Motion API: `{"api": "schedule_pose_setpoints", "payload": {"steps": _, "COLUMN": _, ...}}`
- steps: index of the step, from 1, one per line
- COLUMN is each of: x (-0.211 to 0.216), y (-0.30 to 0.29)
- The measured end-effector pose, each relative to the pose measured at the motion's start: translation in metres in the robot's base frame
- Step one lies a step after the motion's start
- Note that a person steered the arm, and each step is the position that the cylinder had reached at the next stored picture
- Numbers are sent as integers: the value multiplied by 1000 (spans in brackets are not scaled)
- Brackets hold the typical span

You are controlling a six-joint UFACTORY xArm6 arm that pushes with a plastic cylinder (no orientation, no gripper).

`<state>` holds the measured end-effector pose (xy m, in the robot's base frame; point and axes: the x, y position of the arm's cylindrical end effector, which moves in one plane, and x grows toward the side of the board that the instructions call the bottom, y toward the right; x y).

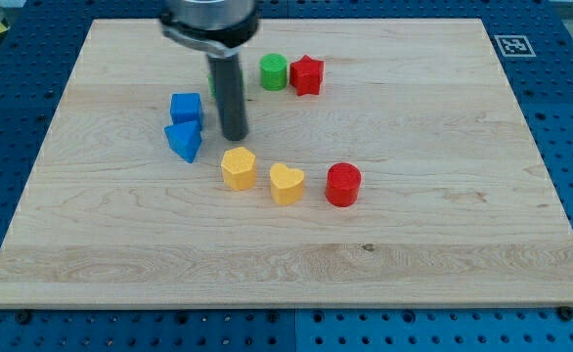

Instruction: Push the stars in the opposite directions

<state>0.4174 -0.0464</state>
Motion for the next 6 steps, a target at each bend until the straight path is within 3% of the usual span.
{"api": "schedule_pose_setpoints", "payload": {"steps": 1, "x": -23, "y": 40}}
{"api": "schedule_pose_setpoints", "payload": {"steps": 2, "x": -71, "y": 45}}
{"api": "schedule_pose_setpoints", "payload": {"steps": 3, "x": -84, "y": 45}}
{"api": "schedule_pose_setpoints", "payload": {"steps": 6, "x": -71, "y": 2}}
